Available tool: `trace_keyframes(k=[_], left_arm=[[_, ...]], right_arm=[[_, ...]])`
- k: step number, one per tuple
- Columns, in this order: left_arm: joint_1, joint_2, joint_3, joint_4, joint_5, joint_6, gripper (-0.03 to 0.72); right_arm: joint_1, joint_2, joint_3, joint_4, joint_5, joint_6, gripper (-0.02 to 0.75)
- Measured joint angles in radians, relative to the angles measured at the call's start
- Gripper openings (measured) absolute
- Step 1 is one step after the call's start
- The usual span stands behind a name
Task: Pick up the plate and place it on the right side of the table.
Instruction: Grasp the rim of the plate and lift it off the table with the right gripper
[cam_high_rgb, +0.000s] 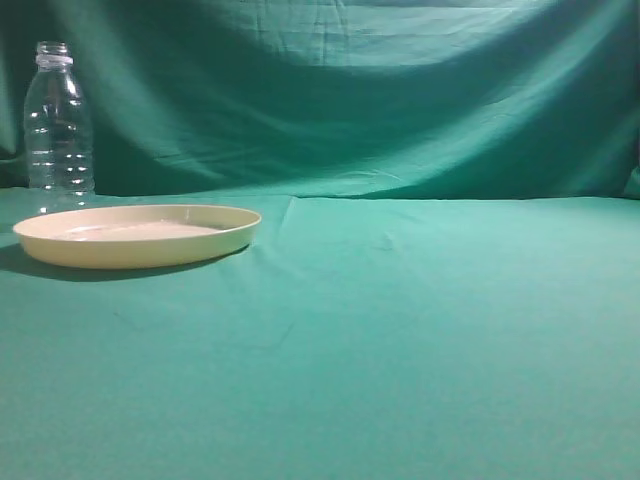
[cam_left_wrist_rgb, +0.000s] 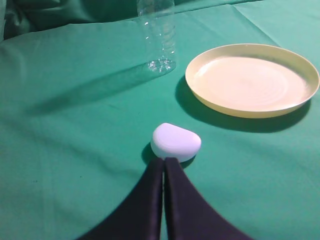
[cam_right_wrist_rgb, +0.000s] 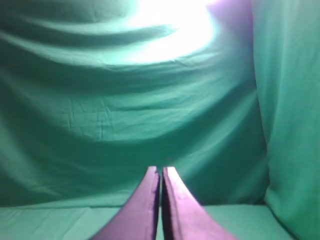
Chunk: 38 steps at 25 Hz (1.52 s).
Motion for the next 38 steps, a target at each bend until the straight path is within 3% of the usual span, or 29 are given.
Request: trace_keyframes(k=[8,13,16,21,26,29,38], left_arm=[[0.0,0.0,0.0,0.0,0.0,0.0,0.0],[0.0,0.0,0.0,0.0,0.0,0.0,0.0],[0.0,0.0,0.0,0.0,0.0,0.0,0.0],[0.0,0.0,0.0,0.0,0.0,0.0,0.0],[0.0,0.0,0.0,0.0,0.0,0.0,0.0],[0.0,0.0,0.0,0.0,0.0,0.0,0.0],[0.0,0.0,0.0,0.0,0.0,0.0,0.0]], right_arm=[[0.0,0.412,-0.466,0.012,0.489,0.033,0.0],[0.0,0.644,-0.623,0.071,0.696,0.01,0.0],[0.014,0.758,-0.692,0.163,0.786,-0.08,0.0],[0.169,0.962,-0.827,0.346,0.924,-0.3,0.0],[0.416,1.208,-0.985,0.316,0.959,-0.305,0.0],[0.512,1.379,-1.132,0.261,0.973,-0.246,0.0],[0.557,1.898,-1.628,0.226,1.19,-0.162,0.0]])
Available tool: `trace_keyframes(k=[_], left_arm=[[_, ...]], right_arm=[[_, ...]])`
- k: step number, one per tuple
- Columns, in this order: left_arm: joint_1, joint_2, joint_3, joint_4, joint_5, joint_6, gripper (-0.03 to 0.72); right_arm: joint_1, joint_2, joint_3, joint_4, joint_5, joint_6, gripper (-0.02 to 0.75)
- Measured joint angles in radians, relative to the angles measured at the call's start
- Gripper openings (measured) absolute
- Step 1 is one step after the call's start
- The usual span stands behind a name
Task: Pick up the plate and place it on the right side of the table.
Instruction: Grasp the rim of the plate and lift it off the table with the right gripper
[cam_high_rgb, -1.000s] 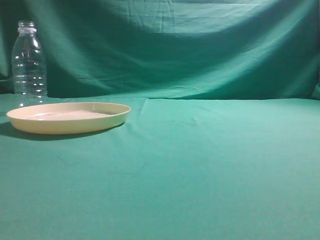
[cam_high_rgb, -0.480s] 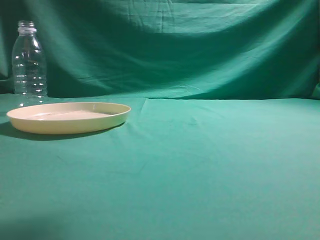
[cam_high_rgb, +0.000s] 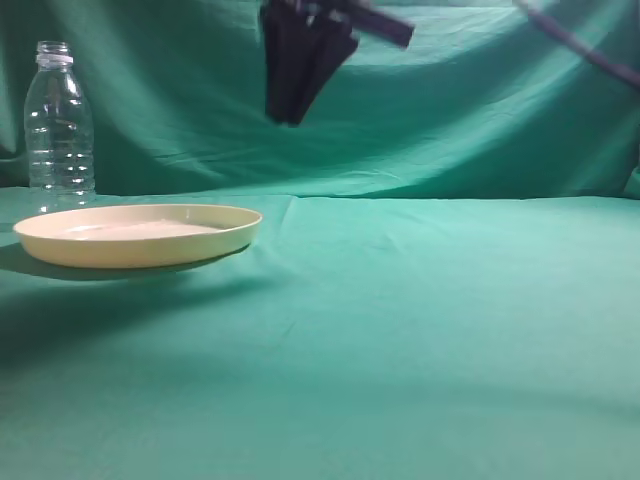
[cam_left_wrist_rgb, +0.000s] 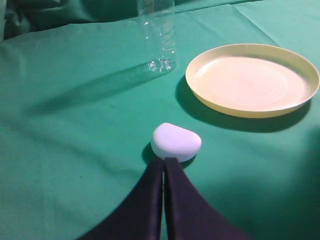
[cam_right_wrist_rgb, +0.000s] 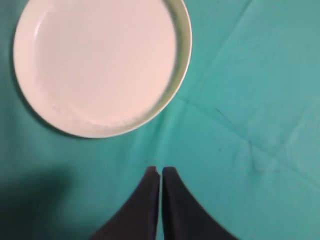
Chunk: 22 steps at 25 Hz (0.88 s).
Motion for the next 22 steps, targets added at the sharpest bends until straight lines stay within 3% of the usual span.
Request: trace_keyframes(k=[3,8,11,22], left_arm=[[0.0,0.0,0.0,0.0,0.0,0.0,0.0],[0.0,0.0,0.0,0.0,0.0,0.0,0.0],[0.0,0.0,0.0,0.0,0.0,0.0,0.0],[0.0,0.0,0.0,0.0,0.0,0.0,0.0]], right_arm=[[0.0,0.14,-0.134,0.0,0.04,0.0,0.048],[0.0,0.285,-0.276,0.0,0.042,-0.033,0.368],[0.0,0.332,-0.31,0.0,-0.006,-0.055,0.517],[0.001,0.409,-0.318,0.0,-0.162,-0.103,0.526]])
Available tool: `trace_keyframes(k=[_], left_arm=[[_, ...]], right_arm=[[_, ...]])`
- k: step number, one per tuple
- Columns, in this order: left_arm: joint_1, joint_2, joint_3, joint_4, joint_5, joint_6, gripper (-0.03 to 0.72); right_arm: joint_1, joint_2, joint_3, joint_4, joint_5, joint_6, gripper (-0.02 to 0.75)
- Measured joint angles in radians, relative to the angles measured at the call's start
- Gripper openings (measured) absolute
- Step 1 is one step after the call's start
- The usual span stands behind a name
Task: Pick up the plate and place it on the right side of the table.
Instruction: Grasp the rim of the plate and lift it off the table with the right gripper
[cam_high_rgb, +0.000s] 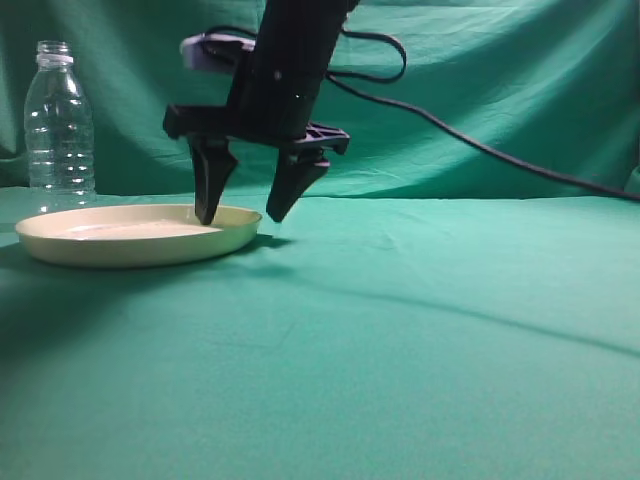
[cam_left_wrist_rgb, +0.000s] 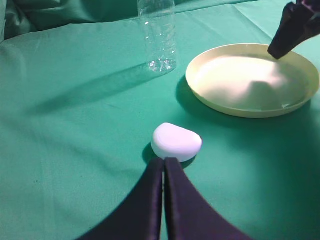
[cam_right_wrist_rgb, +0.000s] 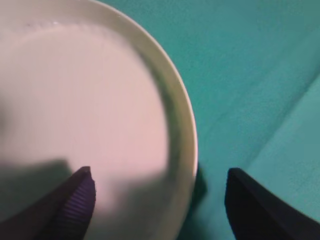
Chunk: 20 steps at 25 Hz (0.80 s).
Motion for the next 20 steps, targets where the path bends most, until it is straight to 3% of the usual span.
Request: trace_keyframes(k=[11,16,20], left_arm=[[0.0,0.0,0.0,0.0,0.0,0.0,0.0],[0.0,0.0,0.0,0.0,0.0,0.0,0.0],[0.0,0.0,0.0,0.0,0.0,0.0,0.0]], right_arm=[[0.0,0.048,0.0,-0.011,-0.035,-0.06,0.526],[0.003,0.052,-0.006,-0.057,-0.037,-0.063,0.322],[0.005,0.052,-0.011,-0.097,-0.02,-0.046,0.079]])
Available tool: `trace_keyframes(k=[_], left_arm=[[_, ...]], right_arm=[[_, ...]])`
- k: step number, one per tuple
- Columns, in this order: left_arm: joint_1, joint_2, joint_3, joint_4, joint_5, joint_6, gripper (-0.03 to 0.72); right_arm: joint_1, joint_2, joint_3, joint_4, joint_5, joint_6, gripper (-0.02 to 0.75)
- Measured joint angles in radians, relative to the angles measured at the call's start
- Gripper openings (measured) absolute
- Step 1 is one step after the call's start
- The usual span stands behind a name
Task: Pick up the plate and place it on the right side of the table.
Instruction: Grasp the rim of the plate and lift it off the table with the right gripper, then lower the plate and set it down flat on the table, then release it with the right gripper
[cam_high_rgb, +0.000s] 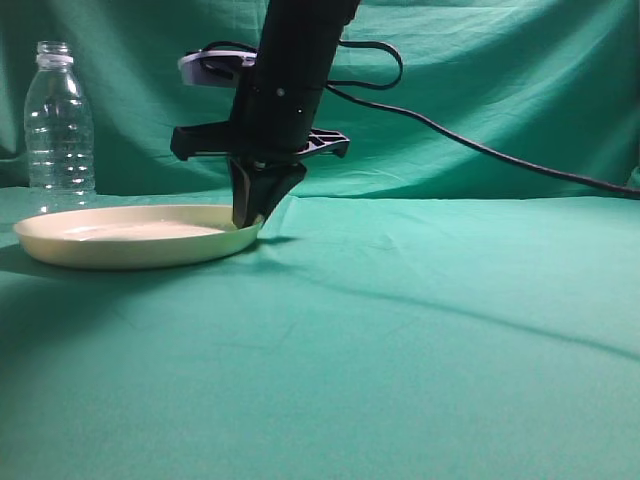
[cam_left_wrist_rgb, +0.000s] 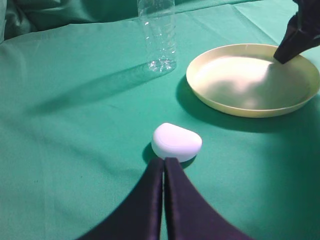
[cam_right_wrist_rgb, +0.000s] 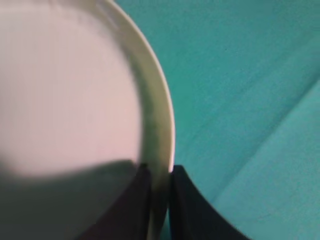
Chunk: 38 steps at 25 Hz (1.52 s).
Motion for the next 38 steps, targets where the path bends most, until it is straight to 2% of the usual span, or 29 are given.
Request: trace_keyframes(k=[4,5,6,7,11,15,21,25,30,31,34,38], left_arm=[[0.0,0.0,0.0,0.0,0.0,0.0,0.0],[0.0,0.0,0.0,0.0,0.0,0.0,0.0],[0.0,0.0,0.0,0.0,0.0,0.0,0.0],[0.0,0.0,0.0,0.0,0.0,0.0,0.0],[0.0,0.0,0.0,0.0,0.0,0.0,0.0],[0.0,0.0,0.0,0.0,0.0,0.0,0.0],[0.0,0.0,0.0,0.002,0.0,0.0,0.0],[0.0,0.0,0.0,0.002,0.0,0.0,0.0],[0.0,0.0,0.0,0.002,0.0,0.0,0.0],[0.0,0.0,0.0,0.002,0.0,0.0,0.0],[0.0,0.0,0.0,0.002,0.0,0.0,0.0],[0.0,0.0,0.0,0.002,0.0,0.0,0.0]], right_arm=[[0.0,0.0,-0.018,-0.024,0.039,0.068,0.079],[0.0,0.0,-0.031,-0.034,0.065,0.084,0.036],[0.0,-0.002,-0.044,-0.051,0.106,0.101,0.052],[0.0,-0.007,-0.055,-0.069,0.152,0.115,0.0],[-0.012,-0.061,-0.069,-0.099,0.277,0.128,0.0],[-0.062,-0.152,-0.067,-0.105,0.343,0.128,0.0],[-0.231,-0.305,0.065,-0.115,0.358,0.116,0.0],[-0.376,-0.384,0.239,-0.123,0.331,0.11,0.0],[-0.534,-0.45,0.463,-0.127,0.221,0.109,0.0],[-0.534,-0.45,0.463,-0.127,0.221,0.109,0.0],[-0.622,-0.454,0.575,-0.123,0.122,0.109,0.0],[-0.66,-0.452,0.62,-0.112,0.067,0.109,0.0]])
